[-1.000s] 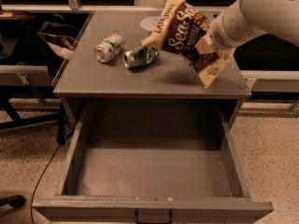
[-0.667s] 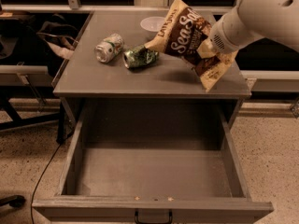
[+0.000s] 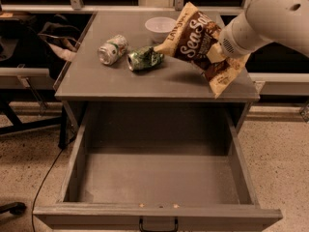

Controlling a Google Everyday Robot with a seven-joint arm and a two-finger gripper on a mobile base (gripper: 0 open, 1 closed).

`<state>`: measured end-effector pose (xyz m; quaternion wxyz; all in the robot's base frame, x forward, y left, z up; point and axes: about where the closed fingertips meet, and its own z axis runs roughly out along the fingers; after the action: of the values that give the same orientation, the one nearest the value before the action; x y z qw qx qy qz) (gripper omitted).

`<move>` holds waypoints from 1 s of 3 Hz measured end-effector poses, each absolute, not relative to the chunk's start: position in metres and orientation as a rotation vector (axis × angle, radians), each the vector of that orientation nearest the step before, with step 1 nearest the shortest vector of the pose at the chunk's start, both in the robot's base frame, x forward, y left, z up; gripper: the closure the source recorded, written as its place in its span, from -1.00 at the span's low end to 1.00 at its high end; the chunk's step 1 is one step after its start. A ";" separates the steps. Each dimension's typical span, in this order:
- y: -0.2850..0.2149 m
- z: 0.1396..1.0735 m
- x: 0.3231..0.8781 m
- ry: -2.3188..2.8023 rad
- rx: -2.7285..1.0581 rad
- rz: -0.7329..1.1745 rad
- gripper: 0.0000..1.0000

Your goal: Pick brown chip bag from top drawer and place on counter

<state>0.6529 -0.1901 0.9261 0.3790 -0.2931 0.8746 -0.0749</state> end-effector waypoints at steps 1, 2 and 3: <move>-0.190 0.926 0.653 2.234 -0.749 -0.191 0.22; -0.190 0.926 0.653 2.234 -0.749 -0.191 -0.25; -0.190 0.926 0.653 2.234 -0.749 -0.191 -0.71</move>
Offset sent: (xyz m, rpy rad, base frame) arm 0.0000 0.0000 0.0000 0.0000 0.0000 0.0000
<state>0.6529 -0.1901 0.9261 0.3790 -0.2932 0.8745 -0.0749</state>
